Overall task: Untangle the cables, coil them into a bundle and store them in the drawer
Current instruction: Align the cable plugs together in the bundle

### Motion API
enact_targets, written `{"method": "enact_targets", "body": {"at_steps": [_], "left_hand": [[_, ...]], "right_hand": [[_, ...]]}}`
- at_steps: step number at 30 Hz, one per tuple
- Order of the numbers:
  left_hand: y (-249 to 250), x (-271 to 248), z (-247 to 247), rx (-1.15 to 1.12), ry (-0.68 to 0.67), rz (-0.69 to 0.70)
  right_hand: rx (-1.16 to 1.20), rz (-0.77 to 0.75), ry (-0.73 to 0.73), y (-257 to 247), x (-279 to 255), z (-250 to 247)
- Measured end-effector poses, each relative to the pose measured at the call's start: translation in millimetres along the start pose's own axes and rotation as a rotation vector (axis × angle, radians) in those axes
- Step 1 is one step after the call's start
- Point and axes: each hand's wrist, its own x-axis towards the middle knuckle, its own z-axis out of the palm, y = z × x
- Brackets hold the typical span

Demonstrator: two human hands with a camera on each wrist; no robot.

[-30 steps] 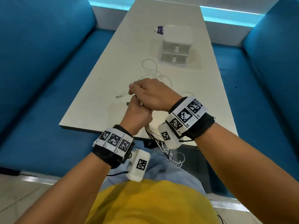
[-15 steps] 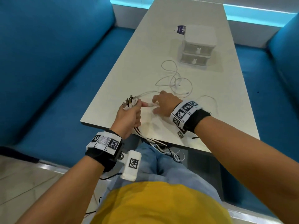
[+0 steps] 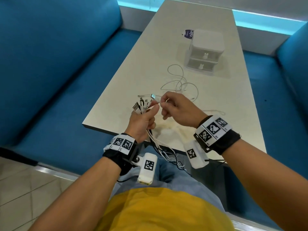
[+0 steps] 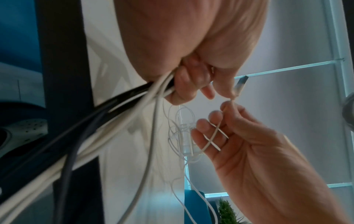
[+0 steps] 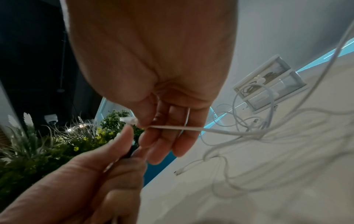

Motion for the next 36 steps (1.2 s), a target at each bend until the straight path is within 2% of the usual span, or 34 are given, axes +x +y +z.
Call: {"method": "enact_targets", "body": {"at_steps": [3,5,8,12,16,20,24,28,31,33,36], "left_hand": [[-2,-3,12,0.006,-0.047,0.032],[1,-3,19,0.022,-0.034,0.003],[6,-3,31,0.023,0.024,-0.038],[12,-5,46,0.017,0.143,-0.072],[23,2,49,-0.018,0.263,-0.091],[45,1,55,-0.061,0.185,-0.038],[70,-5,58,-0.212,-0.02,-0.019],[87,-8,58,-0.169,-0.227,-0.018],[89,-7,62,-0.142,-0.303,-0.076],[87,-1,67,-0.049,-0.276,-0.121],[82,10,77,0.185,-0.212,-0.154]], "right_hand": [[0.066,0.016,-0.034,-2,-4,3],[0.072,0.021,-0.017,-1,-7,1],[0.049,0.006,0.013,-1,-11,-3],[0.017,0.001,-0.017,0,-20,-4],[-0.102,0.042,-0.128,8,-26,-16],[-0.345,0.162,-0.235,30,-29,-42],[-0.518,0.279,-0.075,62,-24,-74],[-0.532,0.281,0.155,70,-25,-99],[-0.627,0.193,0.248,60,-22,-104],[-0.679,0.076,0.305,47,-25,-105],[-0.493,-0.143,0.352,24,-34,-104]]}}
